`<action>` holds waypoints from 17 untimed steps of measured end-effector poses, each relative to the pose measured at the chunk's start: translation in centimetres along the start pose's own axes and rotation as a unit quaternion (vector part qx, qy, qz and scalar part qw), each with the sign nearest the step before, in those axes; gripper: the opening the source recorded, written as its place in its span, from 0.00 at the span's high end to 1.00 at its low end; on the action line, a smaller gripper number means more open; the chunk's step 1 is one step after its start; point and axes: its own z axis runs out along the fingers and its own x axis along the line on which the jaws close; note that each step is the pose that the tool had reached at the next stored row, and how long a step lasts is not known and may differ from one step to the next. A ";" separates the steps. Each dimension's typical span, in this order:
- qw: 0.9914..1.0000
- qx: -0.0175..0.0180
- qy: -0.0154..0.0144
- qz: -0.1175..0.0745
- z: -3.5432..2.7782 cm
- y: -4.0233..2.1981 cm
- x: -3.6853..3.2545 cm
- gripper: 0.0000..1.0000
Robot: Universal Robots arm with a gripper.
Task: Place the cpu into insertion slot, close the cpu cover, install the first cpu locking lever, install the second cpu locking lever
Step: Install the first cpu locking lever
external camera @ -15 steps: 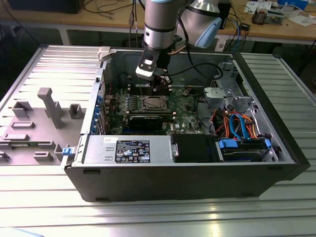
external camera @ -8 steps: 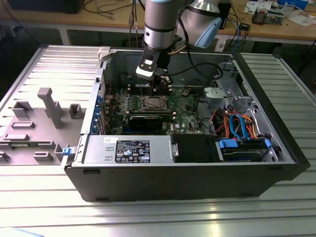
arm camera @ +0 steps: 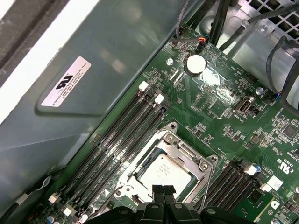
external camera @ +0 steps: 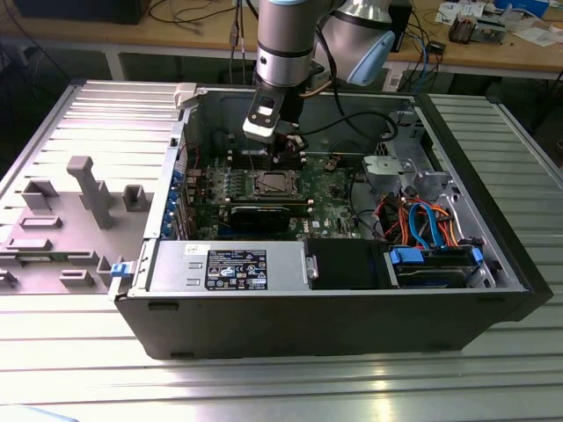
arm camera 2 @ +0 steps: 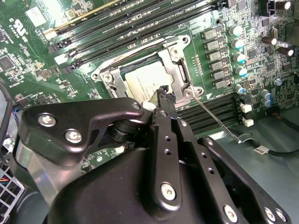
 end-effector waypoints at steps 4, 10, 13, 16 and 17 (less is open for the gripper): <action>1.000 0.000 0.000 -0.002 0.00 0.00 0.00 0.89; 1.000 0.000 0.000 -0.006 0.00 0.00 0.00 0.89; 1.000 0.000 0.000 -0.008 0.00 0.00 0.00 0.89; 1.000 0.000 0.000 -0.010 0.00 0.00 0.00 0.89; 1.000 0.000 0.000 -0.010 0.00 0.00 0.00 0.89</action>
